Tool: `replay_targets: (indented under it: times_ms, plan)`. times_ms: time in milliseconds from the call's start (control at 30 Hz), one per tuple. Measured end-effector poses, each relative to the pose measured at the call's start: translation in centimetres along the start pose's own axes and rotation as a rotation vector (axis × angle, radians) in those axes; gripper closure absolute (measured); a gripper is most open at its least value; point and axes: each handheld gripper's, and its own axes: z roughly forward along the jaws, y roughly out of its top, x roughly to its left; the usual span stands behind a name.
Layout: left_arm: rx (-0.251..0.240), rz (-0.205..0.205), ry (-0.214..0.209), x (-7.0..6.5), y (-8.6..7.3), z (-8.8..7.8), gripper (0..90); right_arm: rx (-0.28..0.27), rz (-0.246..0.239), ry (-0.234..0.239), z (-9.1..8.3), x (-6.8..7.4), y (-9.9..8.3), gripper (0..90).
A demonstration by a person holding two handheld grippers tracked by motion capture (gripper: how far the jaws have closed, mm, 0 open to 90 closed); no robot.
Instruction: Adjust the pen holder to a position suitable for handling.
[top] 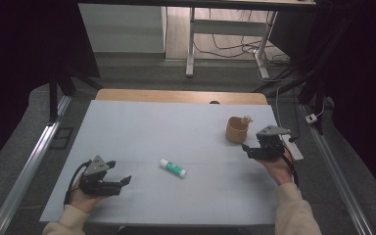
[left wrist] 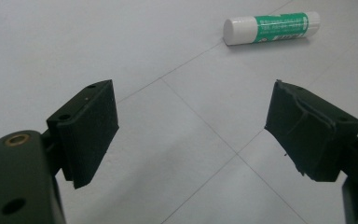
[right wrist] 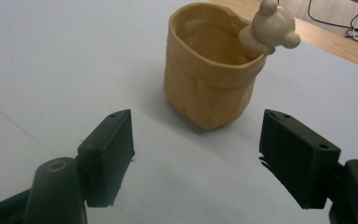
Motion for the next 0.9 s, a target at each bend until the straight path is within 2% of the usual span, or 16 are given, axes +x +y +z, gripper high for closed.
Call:
replay_targets:
  times_ms: [233,400,500,800,900]
  plan:
    - [0.007,-0.006,-0.003,0.1,0.0,0.2,16.5,0.014,0.027,-0.003,1.0,-1.2,0.7,27.2]
    - [0.011,-0.005,-0.004,0.1,0.0,0.3,16.6,-0.004,0.046,0.006,1.5,-2.0,1.2,29.9]
    - [0.014,-0.007,-0.006,0.1,0.0,0.4,16.6,0.017,0.068,-0.007,1.8,-2.8,1.6,31.0]
    - [0.015,-0.013,-0.007,0.3,-0.1,0.4,16.8,0.023,0.072,-0.029,2.6,-3.7,2.4,36.8]
    - [0.018,-0.012,-0.009,0.3,-0.1,0.5,16.8,0.036,0.069,-0.058,2.6,-4.1,2.5,41.2]
